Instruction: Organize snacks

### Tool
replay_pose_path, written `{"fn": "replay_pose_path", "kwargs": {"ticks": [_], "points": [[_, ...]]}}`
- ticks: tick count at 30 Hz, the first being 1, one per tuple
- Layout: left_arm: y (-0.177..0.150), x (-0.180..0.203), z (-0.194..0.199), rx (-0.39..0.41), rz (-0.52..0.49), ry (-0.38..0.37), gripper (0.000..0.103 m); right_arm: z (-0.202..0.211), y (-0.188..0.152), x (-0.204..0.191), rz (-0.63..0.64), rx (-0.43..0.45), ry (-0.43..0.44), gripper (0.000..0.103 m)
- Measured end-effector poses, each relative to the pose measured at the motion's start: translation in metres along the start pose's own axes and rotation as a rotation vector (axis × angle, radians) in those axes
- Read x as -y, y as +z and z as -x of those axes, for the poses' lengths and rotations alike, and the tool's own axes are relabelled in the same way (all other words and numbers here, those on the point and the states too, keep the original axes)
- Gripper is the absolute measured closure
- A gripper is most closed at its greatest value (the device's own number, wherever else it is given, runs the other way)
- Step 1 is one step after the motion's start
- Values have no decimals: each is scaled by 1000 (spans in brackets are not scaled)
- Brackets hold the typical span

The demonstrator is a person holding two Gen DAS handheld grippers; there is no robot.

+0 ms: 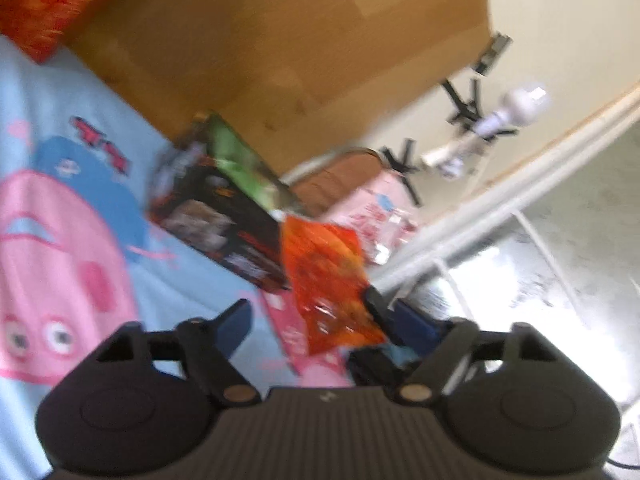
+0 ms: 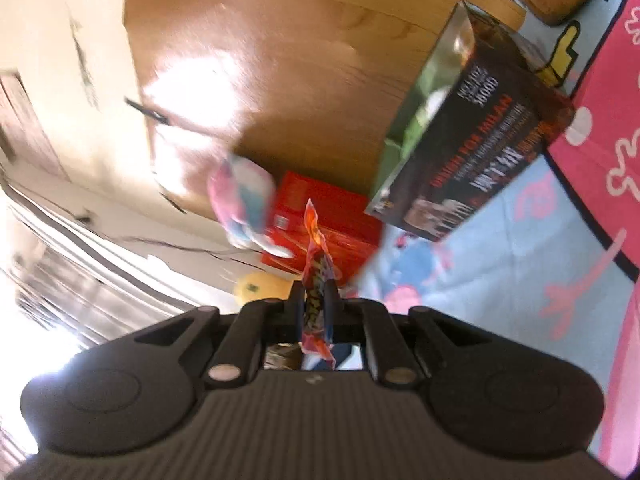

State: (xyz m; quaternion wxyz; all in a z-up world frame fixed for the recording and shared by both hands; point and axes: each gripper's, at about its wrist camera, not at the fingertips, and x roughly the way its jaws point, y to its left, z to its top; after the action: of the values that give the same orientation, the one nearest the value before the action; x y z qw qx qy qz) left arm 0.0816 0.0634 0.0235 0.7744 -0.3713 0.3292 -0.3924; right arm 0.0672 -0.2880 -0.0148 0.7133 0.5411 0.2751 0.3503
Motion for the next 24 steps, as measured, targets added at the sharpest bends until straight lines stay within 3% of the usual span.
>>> {"fn": "replay_pose_path", "kwargs": {"ticks": [1,2,5,9,12,14,16,18,22,24], "points": [[0,5,-5,-13,-11,-9,44,0,2,1,-16,1,18,91],[3,11,-14,-34,-29,-11,60,-2,4,2,-38,-1,45,91],[20,25,-35,-51,-102,53,70,-2,12,0,-45,0,81,91],[60,36,-72,-48,-182,142,70,-10,42,-22,102,52,-2,91],[87,35,-104,-39,-224,244,70,-29,68,-37,246,86,-123,91],[98,21,-130,-72,-201,305,70,-48,80,-38,334,106,-223,86],[96,10,-145,-95,-186,346,70,-67,85,-38,472,126,-383,76],[86,8,-144,-86,-201,348,69,-74,77,-40,610,182,-529,75],[68,25,-120,-14,-262,354,69,-39,47,-44,695,357,-522,69],[56,42,-106,22,-319,388,69,-21,29,-44,687,382,-491,69]]}}
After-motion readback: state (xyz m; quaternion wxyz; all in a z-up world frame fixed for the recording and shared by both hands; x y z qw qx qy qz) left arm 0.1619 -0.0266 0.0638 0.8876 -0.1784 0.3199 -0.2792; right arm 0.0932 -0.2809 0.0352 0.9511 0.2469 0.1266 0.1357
